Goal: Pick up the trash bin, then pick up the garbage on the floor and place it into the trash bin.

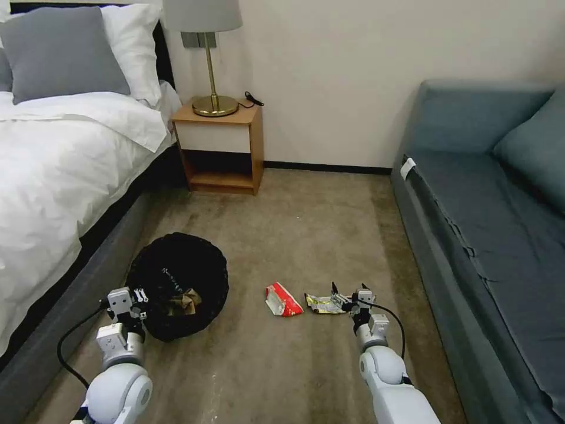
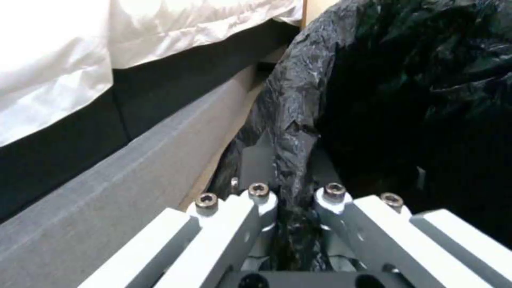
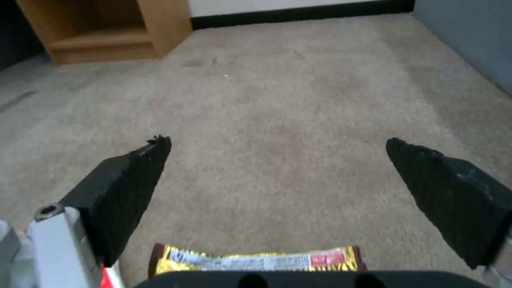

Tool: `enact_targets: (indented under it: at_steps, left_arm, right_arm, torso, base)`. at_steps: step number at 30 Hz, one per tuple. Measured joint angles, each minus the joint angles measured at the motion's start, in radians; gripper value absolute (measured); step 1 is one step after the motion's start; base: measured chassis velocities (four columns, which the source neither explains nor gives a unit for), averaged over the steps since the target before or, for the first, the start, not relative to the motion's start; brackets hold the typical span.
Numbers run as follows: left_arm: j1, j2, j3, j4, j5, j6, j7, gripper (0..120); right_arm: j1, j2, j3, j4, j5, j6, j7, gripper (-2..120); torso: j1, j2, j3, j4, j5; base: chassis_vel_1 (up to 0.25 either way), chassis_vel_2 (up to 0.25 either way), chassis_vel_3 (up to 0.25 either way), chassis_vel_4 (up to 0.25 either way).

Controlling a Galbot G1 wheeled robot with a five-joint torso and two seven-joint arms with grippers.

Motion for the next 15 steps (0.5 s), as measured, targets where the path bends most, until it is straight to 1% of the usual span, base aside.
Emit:
enact_targets:
  at_steps: [15]
  left_arm:
    - [-0.004, -0.002, 0.001, 0.003, 0.000, 0.000, 0.001, 2]
  right_arm:
    - [-0.004, 0.002, 0.001, -0.007, 0.000, 0.005, -0.001, 100]
  torso:
    - [0.000, 0.000, 0.000, -0.0001, 0.0000]
  base:
    - [-0.065, 0.065, 0.060, -0.065]
